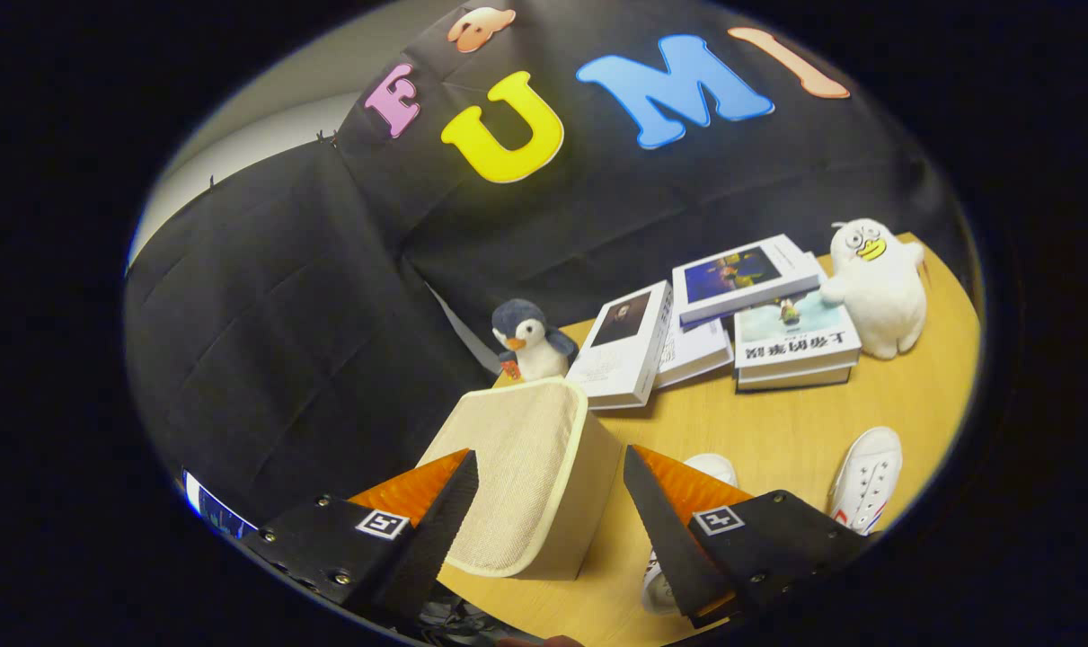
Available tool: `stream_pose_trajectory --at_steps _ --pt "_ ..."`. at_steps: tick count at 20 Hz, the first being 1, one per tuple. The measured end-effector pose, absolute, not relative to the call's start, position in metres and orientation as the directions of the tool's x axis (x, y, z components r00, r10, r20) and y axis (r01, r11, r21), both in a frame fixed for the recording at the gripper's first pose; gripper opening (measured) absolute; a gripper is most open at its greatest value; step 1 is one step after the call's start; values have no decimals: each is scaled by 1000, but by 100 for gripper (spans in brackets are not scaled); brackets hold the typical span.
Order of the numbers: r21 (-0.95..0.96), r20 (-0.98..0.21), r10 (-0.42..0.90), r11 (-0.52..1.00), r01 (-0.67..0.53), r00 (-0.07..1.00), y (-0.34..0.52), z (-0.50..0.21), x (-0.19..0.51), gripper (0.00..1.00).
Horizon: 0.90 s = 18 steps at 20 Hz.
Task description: Open the storage box then place both shoes into the box .Put the left shoe in first, then the right shoe, with the right side of both shoes facing outward in a uniform manner.
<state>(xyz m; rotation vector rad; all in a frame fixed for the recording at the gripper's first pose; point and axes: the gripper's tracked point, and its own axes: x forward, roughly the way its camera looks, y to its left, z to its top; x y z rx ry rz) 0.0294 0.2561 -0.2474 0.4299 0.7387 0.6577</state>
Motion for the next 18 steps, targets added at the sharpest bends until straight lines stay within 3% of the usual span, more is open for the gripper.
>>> stream_pose_trajectory --at_steps 8,14,16,17,18 --pt "788 -489 790 582 -200 370 299 -300 10 97" --pt "842 -481 815 532 -87 323 313 -313 7 95" --pt "854 -474 817 517 -53 329 314 -307 10 79" --pt "853 -479 807 521 -34 345 310 -302 15 55" --pt "858 -475 804 513 -14 357 316 -304 17 42"
